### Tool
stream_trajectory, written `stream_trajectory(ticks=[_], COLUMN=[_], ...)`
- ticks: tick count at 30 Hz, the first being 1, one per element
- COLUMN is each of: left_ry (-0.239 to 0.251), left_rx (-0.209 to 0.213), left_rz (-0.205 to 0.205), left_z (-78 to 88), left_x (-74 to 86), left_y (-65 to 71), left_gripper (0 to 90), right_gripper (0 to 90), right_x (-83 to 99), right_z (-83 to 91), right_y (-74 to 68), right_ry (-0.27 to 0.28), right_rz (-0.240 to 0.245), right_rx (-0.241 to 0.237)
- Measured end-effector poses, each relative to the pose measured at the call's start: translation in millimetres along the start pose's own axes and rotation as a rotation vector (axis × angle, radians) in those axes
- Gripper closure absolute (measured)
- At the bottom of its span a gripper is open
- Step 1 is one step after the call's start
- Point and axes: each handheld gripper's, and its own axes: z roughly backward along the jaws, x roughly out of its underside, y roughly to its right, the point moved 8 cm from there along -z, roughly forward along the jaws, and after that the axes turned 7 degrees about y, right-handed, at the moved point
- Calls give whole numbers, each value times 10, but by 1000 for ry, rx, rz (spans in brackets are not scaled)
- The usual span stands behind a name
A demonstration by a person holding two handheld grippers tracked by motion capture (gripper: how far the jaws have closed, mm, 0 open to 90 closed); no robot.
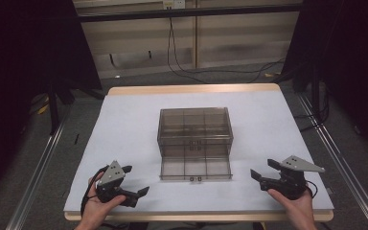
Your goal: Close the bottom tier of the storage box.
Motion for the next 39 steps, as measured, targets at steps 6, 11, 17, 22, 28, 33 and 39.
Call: stream_trajectory(ticks=[6,11,17,22,28,33,39], left_ry=[9,32,39,72,59,35,60], left_rx=[13,2,21,101,131,174,229], left_rz=[-11,5,35,59,52,-7,-23], left_z=[-17,-23,-54,-77,-98,-148,-197], left_x=[-2,-35,-78,-140,-170,-214,-324], left_y=[41,42,106,203,273,384,519], left_gripper=[49,47,55,54,93,136,136], right_gripper=[253,253,253,257,259,257,254], right_x=[-19,-20,-3,7,9,9,10], right_z=[43,55,30,21,0,5,-7], right_y=[-18,-39,-100,-119,-146,-155,-171], right_ry=[11,12,-5,-14,-22,-22,-26], right_rz=[-6,-16,-13,-19,-18,-24,-25], right_rx=[0,-5,-24,-27,-35,-43,-45])
